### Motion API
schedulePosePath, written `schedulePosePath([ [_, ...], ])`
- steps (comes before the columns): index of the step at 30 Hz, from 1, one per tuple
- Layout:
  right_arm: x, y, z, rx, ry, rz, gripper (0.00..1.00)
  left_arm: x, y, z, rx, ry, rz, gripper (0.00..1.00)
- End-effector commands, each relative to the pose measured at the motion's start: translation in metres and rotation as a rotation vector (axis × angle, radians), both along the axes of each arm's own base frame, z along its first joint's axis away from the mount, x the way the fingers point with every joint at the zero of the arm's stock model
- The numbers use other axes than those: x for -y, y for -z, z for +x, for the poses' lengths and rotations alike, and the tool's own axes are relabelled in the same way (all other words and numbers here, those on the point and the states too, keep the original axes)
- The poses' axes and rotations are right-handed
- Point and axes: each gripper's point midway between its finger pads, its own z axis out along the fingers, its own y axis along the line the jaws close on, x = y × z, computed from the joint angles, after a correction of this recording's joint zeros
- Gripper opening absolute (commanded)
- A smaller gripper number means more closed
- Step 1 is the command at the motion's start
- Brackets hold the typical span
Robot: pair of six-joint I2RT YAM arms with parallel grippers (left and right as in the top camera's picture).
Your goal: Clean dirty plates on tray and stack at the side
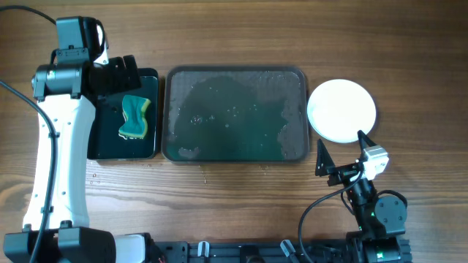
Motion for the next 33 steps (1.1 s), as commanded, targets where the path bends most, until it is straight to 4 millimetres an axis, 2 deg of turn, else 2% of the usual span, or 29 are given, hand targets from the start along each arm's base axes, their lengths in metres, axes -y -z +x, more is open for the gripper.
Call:
schedulePosePath([
  [1,0.001,0.000,0.000,0.000,0.010,0.011,1.00,0.002,0.002,0.001,0.000,-0.010,-0.013,1.00],
  [21,0.001,0.000,0.000,0.000,0.010,0.011,1.00,0.002,0.001,0.001,0.003,-0.010,-0.013,1.00],
  [24,0.001,0.000,0.000,0.000,0.010,0.010,1.00,0.006,-0.025,-0.008,0.074,0.001,-0.009,1.00],
  [29,0.001,0.000,0.000,0.000,0.010,0.011,1.00,0.020,-0.090,-0.047,0.311,0.044,0.000,1.00],
  [31,0.001,0.000,0.000,0.000,0.010,0.011,1.00,0.033,-0.099,-0.056,0.450,0.095,-0.045,1.00],
  [33,0.001,0.000,0.000,0.000,0.010,0.011,1.00,0.045,-0.092,-0.069,0.582,0.149,-0.082,1.00],
])
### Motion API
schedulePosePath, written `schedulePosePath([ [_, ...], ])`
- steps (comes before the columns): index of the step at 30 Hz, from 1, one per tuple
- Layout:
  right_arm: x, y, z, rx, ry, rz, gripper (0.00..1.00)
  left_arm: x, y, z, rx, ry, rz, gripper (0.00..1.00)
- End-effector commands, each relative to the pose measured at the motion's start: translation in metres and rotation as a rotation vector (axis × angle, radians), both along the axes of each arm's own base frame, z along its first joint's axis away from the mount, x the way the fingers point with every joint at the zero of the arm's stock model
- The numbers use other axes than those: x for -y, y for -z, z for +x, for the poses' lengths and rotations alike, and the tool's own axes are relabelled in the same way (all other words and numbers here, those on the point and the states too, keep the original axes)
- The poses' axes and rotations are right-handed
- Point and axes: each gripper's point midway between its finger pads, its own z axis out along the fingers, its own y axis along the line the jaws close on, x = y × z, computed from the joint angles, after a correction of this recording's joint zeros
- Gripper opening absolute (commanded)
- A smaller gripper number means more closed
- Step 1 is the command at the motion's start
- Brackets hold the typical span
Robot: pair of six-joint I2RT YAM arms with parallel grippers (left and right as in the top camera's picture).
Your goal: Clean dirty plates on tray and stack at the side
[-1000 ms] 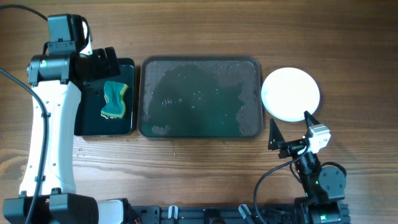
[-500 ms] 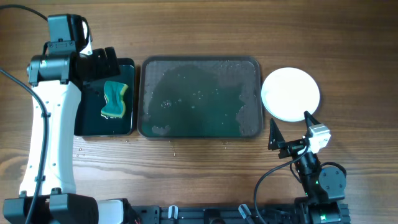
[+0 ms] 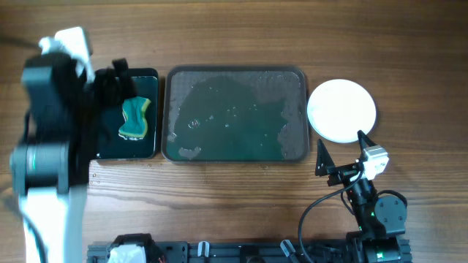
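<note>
The large dark tray [image 3: 294, 80] lies mid-table, its floor wet with soapy film and holding no plates. The white plate stack [image 3: 341, 110] sits on the table just right of it. A green and yellow sponge [image 3: 134, 118] lies in a small black tray [image 3: 150, 146] left of the large one. My left gripper [image 3: 119, 82] hovers over that small tray's far left part, above the sponge, blurred and dark, so its jaws are unreadable. My right gripper [image 3: 341, 147] stands open near the front right, just below the plates, with nothing between its fingers.
The left arm's white and black body [image 3: 47, 146] covers the table's left side, looming large in the overhead view. The right arm's base [image 3: 376, 212] stands at the front right edge. Bare wood surrounds the trays.
My left arm has shifted left and looks bigger and blurred, its gripper still over the sponge tray. Sponge, plates, large tray and right arm are unchanged.
</note>
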Motion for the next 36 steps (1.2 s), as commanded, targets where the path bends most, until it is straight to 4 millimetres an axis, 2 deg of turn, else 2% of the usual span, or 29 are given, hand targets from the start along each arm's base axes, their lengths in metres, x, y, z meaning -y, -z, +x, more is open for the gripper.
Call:
schedulePosePath([
  [1,0.001,-0.001,0.000,0.003,0.009,0.010,1.00,0.025,0.032,-0.027,0.146,0.122,-0.067,1.00],
  [3,0.001,-0.001,0.000,0.003,0.009,0.010,1.00,0.031,0.052,-0.042,0.232,0.155,-0.074,1.00],
  [7,0.001,-0.001,0.000,0.003,0.009,0.010,1.00,0.045,0.113,-0.073,0.315,0.228,-0.093,1.00],
  [11,0.001,-0.001,0.000,0.003,0.009,0.010,1.00,0.048,0.162,-0.087,0.300,0.241,-0.101,1.00],
  [14,0.001,-0.001,0.000,0.003,0.009,0.010,1.00,0.052,0.190,-0.091,0.284,0.261,-0.115,1.00],
  [16,0.001,-0.001,0.000,0.003,0.009,0.010,1.00,0.055,0.194,-0.091,0.290,0.272,-0.113,1.00],
  [20,0.001,-0.001,0.000,0.003,0.009,0.010,1.00,0.052,0.187,-0.093,0.339,0.243,-0.084,1.00],
  [28,0.001,-0.001,0.000,0.003,0.009,0.010,1.00,0.035,0.187,-0.092,0.390,0.156,-0.044,1.00],
  [32,0.001,-0.001,0.000,0.003,0.009,0.010,1.00,0.023,0.179,-0.087,0.468,0.084,-0.018,1.00],
  [36,0.001,-0.001,0.000,0.003,0.009,0.010,1.00,0.022,0.181,-0.086,0.476,0.082,-0.018,1.00],
])
